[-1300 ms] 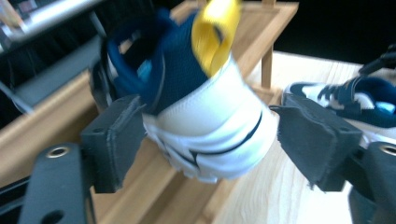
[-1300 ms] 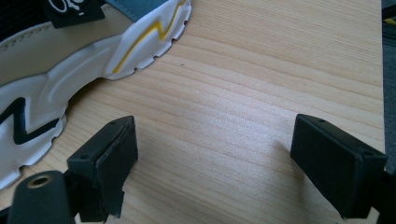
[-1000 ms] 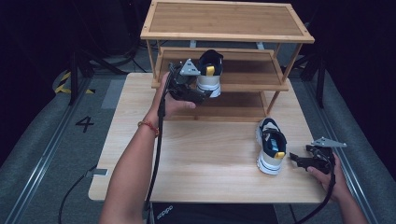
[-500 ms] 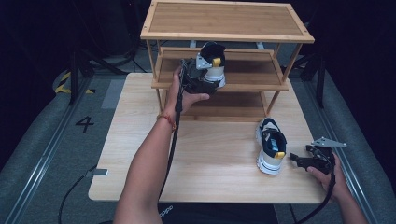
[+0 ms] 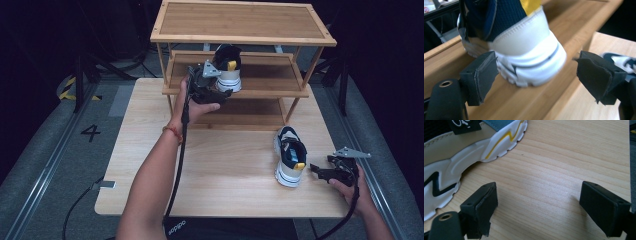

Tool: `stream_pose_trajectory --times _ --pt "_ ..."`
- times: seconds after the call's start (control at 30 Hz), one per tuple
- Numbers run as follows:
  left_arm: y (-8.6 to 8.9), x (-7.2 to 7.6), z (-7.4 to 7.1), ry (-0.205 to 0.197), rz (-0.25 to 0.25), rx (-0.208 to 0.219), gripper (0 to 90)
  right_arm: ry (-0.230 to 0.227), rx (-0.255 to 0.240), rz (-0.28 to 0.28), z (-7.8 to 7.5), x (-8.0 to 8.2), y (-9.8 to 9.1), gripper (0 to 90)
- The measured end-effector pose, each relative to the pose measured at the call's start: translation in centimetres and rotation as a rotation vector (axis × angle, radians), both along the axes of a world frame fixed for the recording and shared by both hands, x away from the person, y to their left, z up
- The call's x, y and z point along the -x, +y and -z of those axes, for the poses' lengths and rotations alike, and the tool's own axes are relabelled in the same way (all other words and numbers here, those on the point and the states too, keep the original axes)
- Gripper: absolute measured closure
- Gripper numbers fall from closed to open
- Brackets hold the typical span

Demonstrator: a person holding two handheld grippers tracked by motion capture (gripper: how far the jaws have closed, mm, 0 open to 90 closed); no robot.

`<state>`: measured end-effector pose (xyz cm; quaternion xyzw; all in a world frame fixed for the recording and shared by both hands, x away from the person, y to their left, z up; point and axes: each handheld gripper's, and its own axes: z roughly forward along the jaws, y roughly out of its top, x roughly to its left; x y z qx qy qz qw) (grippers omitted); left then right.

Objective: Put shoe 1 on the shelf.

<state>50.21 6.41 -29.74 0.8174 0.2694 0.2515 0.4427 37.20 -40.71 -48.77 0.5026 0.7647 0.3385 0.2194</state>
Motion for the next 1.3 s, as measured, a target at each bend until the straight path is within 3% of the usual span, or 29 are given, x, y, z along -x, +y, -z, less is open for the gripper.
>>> stream_pose_trajectory --times 0.2,0.27,0.37,0.4,0.53,0.67,1.03,1.3 --pt "2.1 2.4 0.4 0.010 0.036 -0.042 17.4 0.000 0.000 0.000 0.0 0.0 0.0 15.6" --pt "3.0 3.6 0.9 0.010 0.034 -0.083 17.3 0.000 0.000 0.000 0.0 0.0 0.0 15.6" --pt "4.7 5.7 2.8 0.028 0.036 -0.141 16.6 0.000 0.000 0.000 0.0 0.0 0.0 15.6" --pt "4.7 5.7 2.8 0.028 0.036 -0.141 16.4 0.000 0.000 0.000 0.0 0.0 0.0 15.6" --pt "6.5 7.9 5.1 0.053 0.030 -0.171 16.9 0.000 0.000 0.000 0.0 0.0 0.0 15.6" --pt "7.7 9.0 6.7 0.080 0.026 -0.190 17.1 0.001 0.000 0.000 0.0 0.0 0.0 15.6" --pt "10.6 12.2 11.9 0.133 0.006 -0.300 18.9 0.003 -0.001 -0.001 0.0 0.0 0.0 15.6" --pt "12.0 13.8 14.4 0.166 -0.010 -0.334 19.0 0.001 -0.002 -0.003 0.0 -0.1 0.0 15.6"
